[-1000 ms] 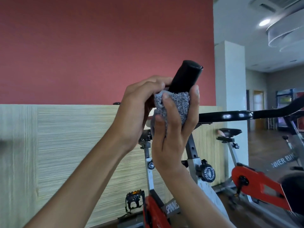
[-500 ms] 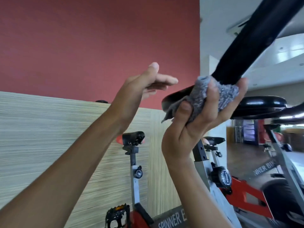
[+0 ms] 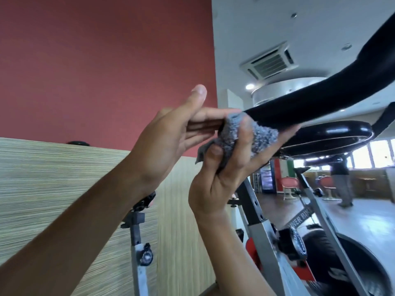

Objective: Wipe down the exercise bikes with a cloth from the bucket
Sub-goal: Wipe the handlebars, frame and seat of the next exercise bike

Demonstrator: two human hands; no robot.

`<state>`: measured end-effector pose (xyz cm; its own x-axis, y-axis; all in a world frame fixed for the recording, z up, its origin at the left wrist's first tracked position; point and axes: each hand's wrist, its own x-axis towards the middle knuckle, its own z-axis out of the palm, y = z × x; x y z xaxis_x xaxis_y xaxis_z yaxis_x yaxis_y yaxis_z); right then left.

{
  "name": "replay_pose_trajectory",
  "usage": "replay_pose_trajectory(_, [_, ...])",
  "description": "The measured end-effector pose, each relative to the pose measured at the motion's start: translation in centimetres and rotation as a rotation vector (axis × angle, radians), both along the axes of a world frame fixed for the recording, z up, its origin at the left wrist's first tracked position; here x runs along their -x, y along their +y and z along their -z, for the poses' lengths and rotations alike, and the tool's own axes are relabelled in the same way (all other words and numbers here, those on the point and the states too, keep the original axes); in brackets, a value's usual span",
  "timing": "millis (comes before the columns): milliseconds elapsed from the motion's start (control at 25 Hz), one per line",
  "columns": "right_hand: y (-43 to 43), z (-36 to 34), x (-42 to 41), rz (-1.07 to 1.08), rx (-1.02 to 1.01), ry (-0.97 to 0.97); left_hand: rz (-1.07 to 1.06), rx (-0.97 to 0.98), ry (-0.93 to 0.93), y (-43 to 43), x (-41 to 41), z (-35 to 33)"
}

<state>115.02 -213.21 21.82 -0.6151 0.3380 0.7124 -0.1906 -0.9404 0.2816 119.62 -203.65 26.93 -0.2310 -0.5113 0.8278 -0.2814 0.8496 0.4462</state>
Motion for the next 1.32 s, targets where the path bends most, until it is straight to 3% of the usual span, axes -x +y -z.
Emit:
replay_pose_trajectory(80, [-2.2,0.2,0.0,0.105,0.145,0.040,0.034,0.021,0.023,-0.4,-0.2,0.3])
replay_pose_trajectory(320, [-7.1,0.1,4.0,0.450,0.076,0.316,0.097,0.133,0.153,-1.4,1.0,1.8])
replay_pose_trajectory(600, [-11.0,0.4,7.5,0.823,0.065,0.354,0.025,0.221,0.193,-1.2,1.8,2.2])
replay_pose_trajectory(840, [-11.1,0.5,8.3,0.822,0.058,0.433,0.032,0.218,0.224,-1.4,2.1,2.4])
replay_pose_trajectory(1120, [-9.4,0.6,9.0,0.653,-0.053,0.645,0.041,0.251,0.377,-2.0,3.2,2.5])
replay_pose_trajectory(1320, [-3.1,1.7,12.7,0.219,-0.140,0.897,-0.121,0.283,0.325,-1.1,4.0,2.4])
